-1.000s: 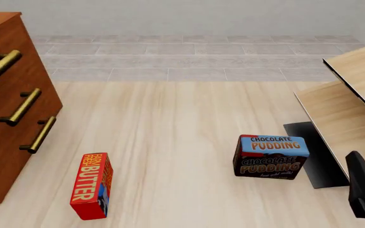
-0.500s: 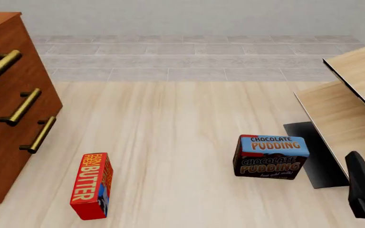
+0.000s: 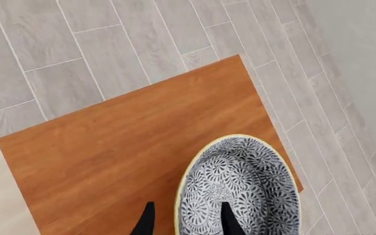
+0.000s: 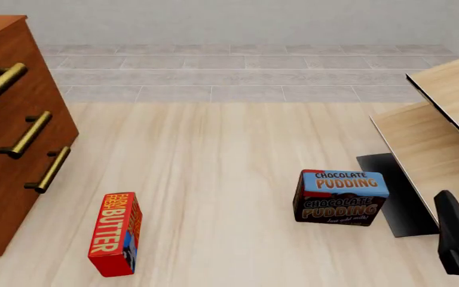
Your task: Close the top drawer of the cabinet and put the bowl on top of it.
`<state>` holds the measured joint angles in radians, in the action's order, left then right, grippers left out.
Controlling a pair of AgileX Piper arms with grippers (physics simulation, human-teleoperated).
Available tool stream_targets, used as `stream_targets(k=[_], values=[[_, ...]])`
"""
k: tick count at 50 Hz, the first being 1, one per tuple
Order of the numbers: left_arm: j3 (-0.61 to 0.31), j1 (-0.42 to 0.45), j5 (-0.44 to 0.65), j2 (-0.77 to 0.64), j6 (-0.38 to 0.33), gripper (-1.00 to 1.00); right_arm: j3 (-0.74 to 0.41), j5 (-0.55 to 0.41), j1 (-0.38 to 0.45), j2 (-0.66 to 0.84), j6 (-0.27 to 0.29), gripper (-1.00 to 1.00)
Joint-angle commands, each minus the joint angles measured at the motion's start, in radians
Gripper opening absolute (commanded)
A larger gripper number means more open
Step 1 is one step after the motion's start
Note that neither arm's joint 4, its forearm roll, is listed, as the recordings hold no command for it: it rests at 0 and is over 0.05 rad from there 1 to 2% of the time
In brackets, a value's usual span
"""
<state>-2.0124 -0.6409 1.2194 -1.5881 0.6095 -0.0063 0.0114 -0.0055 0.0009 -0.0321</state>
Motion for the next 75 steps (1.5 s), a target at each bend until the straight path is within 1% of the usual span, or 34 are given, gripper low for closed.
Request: stream_targets(k=[1, 2, 3, 9, 13, 14, 16, 17, 18, 19, 21, 22, 25, 26, 28, 29, 30, 31, 32, 33, 34, 40, 41, 42, 45, 49, 54, 55, 56, 58, 66, 75], values=[[-0.041, 0.013, 0.000, -0.010, -0.003, 1.00, 0.000, 0.000, 0.001, 0.000, 0.000, 1.00], [-0.044, 0.002, 0.000, -0.009, -0.005, 1.00, 0.000, 0.000, 0.001, 0.000, 0.001, 1.00], [-0.062, 0.012, 0.001, -0.022, -0.009, 1.00, -0.001, 0.000, 0.001, 0.000, 0.001, 1.00], [-0.074, 0.015, 0.001, -0.022, -0.003, 1.00, -0.004, -0.003, 0.001, 0.000, 0.002, 1.00], [-0.077, 0.001, 0.001, -0.006, -0.008, 1.00, 0.001, 0.001, 0.002, 0.000, 0.003, 1.00], [-0.074, -0.027, 0.001, 0.002, -0.018, 1.00, 0.001, 0.002, 0.002, 0.000, 0.003, 1.00], [-0.082, -0.015, 0.001, 0.005, -0.016, 1.00, 0.002, 0.002, 0.002, 0.000, 0.003, 1.00], [-0.077, -0.031, 0.001, 0.010, -0.015, 1.00, 0.000, 0.001, 0.002, 0.000, 0.003, 1.00], [-0.089, -0.025, 0.001, 0.009, -0.015, 1.00, 0.000, 0.001, 0.002, 0.000, 0.003, 1.00], [-0.087, -0.046, 0.001, 0.012, -0.025, 1.00, 0.001, 0.002, 0.003, 0.000, 0.003, 1.00], [-0.097, -0.036, 0.001, 0.008, -0.017, 1.00, 0.002, 0.003, 0.003, 0.000, 0.004, 1.00], [-0.092, -0.052, 0.001, 0.009, -0.019, 1.00, 0.002, 0.002, 0.004, 0.000, 0.004, 1.00], [-0.097, -0.043, 0.001, 0.009, -0.019, 1.00, 0.001, 0.001, 0.004, 0.000, 0.004, 1.00], [-0.092, -0.067, 0.001, 0.008, -0.025, 1.00, 0.000, 0.001, 0.005, 0.000, 0.005, 1.00], [-0.108, -0.057, 0.001, -0.004, -0.025, 1.00, 0.000, 0.001, 0.004, 0.000, 0.006, 1.00], [-0.102, -0.076, 0.001, 0.002, -0.026, 1.00, 0.000, 0.001, 0.004, 0.000, 0.006, 1.00], [-0.099, -0.058, 0.001, 0.013, -0.024, 1.00, 0.000, 0.000, 0.005, 0.000, 0.006, 1.00], [-0.099, -0.058, 0.001, 0.013, -0.024, 1.00, 0.000, 0.000, 0.005, 0.000, 0.006, 1.00], [-0.088, -0.065, 0.001, 0.027, -0.022, 1.00, 0.000, 0.000, 0.005, 0.000, 0.006, 1.00], [-0.076, -0.046, 0.001, 0.051, -0.020, 1.00, 0.000, 0.000, 0.005, 0.000, 0.006, 1.00], [-0.053, -0.053, 0.001, 0.069, -0.022, 1.00, 0.000, 0.001, 0.005, 0.000, 0.006, 1.00], [-0.056, -0.046, 0.001, 0.091, -0.014, 1.00, -0.001, -0.002, 0.006, 0.000, 0.009, 1.00], [-0.063, -0.050, 0.001, 0.095, -0.020, 1.00, -0.002, -0.004, 0.007, 0.000, 0.009, 1.00], [-0.067, -0.036, 0.001, 0.097, -0.013, 1.00, -0.002, -0.004, 0.007, 0.000, 0.009, 1.00], [-0.067, -0.046, 0.001, 0.106, -0.015, 1.00, -0.004, -0.006, 0.008, 0.000, 0.010, 1.00], [-0.085, -0.034, 0.001, 0.116, -0.008, 1.00, -0.002, -0.006, 0.009, 0.000, 0.011, 1.00], [-0.079, -0.029, 0.001, 0.144, 0.002, 1.00, 0.003, -0.003, 0.011, 0.000, 0.012, 1.00], [-0.094, -0.019, 0.001, 0.146, 0.001, 1.00, 0.002, -0.004, 0.011, 0.000, 0.012, 1.00], [-0.085, -0.029, 0.001, 0.152, -0.002, 1.00, 0.000, -0.005, 0.011, 0.000, 0.012, 1.00], [-0.094, -0.016, 0.001, 0.158, 0.010, 1.00, 0.000, -0.006, 0.011, 0.000, 0.012, 1.00], [-0.121, -0.014, 0.001, 0.177, 0.015, 1.00, 0.002, -0.004, 0.012, 0.000, 0.012, 1.00], [-0.150, -0.030, 0.001, 0.192, 0.015, 1.00, 0.002, -0.002, 0.010, 0.000, 0.008, 1.00]])
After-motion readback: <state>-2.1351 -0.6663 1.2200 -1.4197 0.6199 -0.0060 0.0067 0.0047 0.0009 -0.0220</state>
